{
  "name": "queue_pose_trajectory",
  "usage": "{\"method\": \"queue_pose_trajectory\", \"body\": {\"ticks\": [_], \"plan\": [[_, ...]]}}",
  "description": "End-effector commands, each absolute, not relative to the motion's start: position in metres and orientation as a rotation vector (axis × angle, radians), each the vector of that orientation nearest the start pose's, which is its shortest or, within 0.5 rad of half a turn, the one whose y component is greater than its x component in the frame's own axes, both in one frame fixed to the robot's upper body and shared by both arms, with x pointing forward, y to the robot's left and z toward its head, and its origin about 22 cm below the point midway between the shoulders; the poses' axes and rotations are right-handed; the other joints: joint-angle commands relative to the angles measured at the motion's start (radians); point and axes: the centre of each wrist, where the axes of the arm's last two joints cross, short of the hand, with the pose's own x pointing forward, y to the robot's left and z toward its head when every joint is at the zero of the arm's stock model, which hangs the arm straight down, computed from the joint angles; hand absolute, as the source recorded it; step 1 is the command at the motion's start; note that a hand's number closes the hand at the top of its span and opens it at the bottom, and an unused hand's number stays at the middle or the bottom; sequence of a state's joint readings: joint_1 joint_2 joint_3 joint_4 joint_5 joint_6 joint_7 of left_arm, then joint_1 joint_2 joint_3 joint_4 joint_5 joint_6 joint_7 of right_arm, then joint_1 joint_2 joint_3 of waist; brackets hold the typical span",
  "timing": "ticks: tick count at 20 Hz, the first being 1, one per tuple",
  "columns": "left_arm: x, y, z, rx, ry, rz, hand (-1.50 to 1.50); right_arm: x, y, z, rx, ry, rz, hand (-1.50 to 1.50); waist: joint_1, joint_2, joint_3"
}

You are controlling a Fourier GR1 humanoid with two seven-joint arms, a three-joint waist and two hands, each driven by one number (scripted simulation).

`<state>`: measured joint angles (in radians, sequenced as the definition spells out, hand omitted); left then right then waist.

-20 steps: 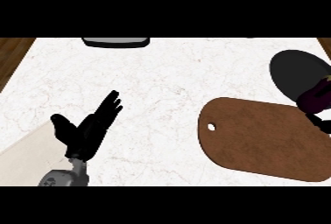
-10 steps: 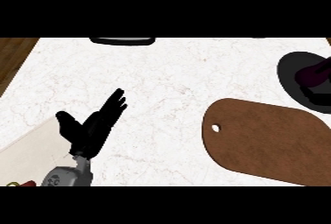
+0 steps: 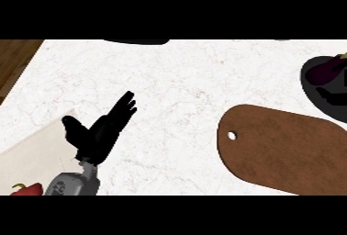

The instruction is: Pick the eggplant from the cutting board and place it in the pan

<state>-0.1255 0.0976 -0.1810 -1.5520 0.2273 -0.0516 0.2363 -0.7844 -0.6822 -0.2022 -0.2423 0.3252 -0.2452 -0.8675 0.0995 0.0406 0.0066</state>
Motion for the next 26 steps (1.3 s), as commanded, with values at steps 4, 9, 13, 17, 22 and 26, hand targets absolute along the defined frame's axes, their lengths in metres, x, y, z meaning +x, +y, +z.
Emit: {"method": "queue_pose_trajectory", "body": {"ticks": [4, 9, 13, 17, 22, 26], "plan": [[0.271, 0.18, 0.026, -0.321, -1.386, -0.191, 0.0, 0.356, -0.458, 0.048, -0.918, -1.578, 0.752, -1.5, 0.025, 0.018, 0.003], [0.27, 0.18, 0.031, -0.314, -1.402, -0.179, 0.0, 0.366, -0.448, 0.052, -0.714, -1.68, 0.616, -1.5, 0.015, 0.008, 0.006], [0.267, 0.194, 0.024, -0.31, -1.39, -0.173, 0.0, 0.368, -0.449, 0.055, -0.553, -1.836, 0.394, -1.5, 0.004, 0.008, 0.008], [0.272, 0.19, 0.024, -0.304, -1.391, -0.161, 0.0, 0.357, -0.465, 0.056, -0.426, -1.794, 0.311, -1.5, -0.005, 0.014, 0.006], [0.266, 0.195, 0.024, -0.315, -1.398, -0.163, 0.0, 0.336, -0.497, 0.069, -0.275, -1.716, 0.285, -1.5, -0.001, 0.01, 0.007], [0.269, 0.193, 0.027, -0.296, -1.398, -0.144, 0.0, 0.32, -0.515, 0.072, -0.18, -1.718, 0.336, -1.5, -0.017, 0.009, 0.009]]}}
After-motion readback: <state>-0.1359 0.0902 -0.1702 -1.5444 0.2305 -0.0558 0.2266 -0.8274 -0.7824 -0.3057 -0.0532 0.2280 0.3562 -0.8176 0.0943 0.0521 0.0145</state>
